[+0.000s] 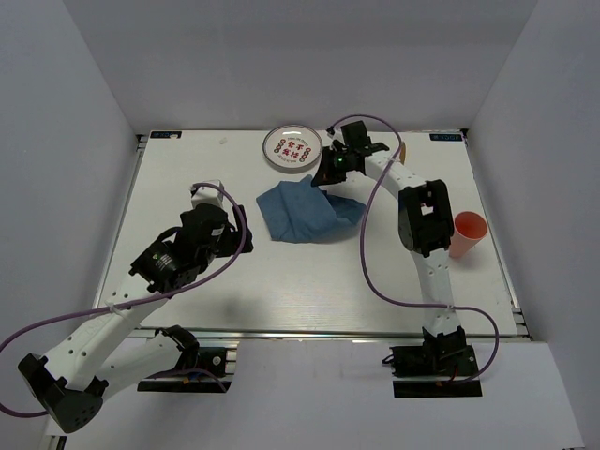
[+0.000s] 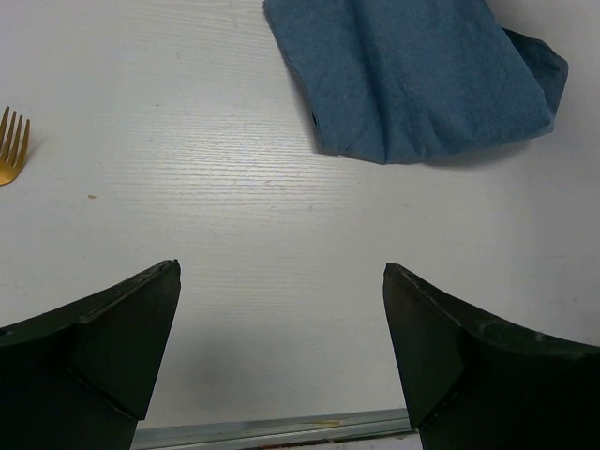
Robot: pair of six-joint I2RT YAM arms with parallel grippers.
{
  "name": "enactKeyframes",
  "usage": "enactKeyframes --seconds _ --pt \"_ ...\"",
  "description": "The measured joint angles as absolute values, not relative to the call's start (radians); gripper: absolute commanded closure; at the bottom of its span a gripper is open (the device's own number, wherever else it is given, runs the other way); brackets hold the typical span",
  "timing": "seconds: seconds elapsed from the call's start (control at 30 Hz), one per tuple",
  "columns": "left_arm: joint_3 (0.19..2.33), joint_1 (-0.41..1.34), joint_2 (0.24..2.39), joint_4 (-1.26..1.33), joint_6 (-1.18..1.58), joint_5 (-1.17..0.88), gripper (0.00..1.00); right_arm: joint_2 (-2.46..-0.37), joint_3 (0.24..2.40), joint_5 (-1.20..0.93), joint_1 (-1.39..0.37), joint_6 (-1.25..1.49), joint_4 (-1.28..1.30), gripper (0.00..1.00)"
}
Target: Set the dinner table for one person
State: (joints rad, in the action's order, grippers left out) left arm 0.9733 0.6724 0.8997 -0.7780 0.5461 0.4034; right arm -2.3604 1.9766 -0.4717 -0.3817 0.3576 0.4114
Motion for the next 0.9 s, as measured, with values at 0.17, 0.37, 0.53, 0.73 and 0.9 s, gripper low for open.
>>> enactKeyframes --seconds 0.17,0.37,0.53,0.73,0.9 --pt "0.973 0.672 0.900 -0.778 0.550 0.405 0.02 -2.285 1.932 -0.537 -0.382 0.359 0.361 1.00" --pt "0.973 0.672 0.883 -0.794 0.597 0.459 0.02 -2.006 1.725 -0.673 -0.402 0.359 0.210 1.00" --pt "0.973 0.672 0.831 -0.817 0.642 0.520 0.02 -1.657 1.342 -0.838 -0.459 0.345 0.012 1.00" --pt "0.973 0.672 0.781 -0.835 0.680 0.571 0.02 -1.284 0.707 -0.925 -0.558 0.344 -0.170 0.46" --pt "0.973 0.672 0.793 -0.853 0.736 0.599 0.02 -0.997 0.309 -0.836 -0.580 0.394 -0.123 0.11"
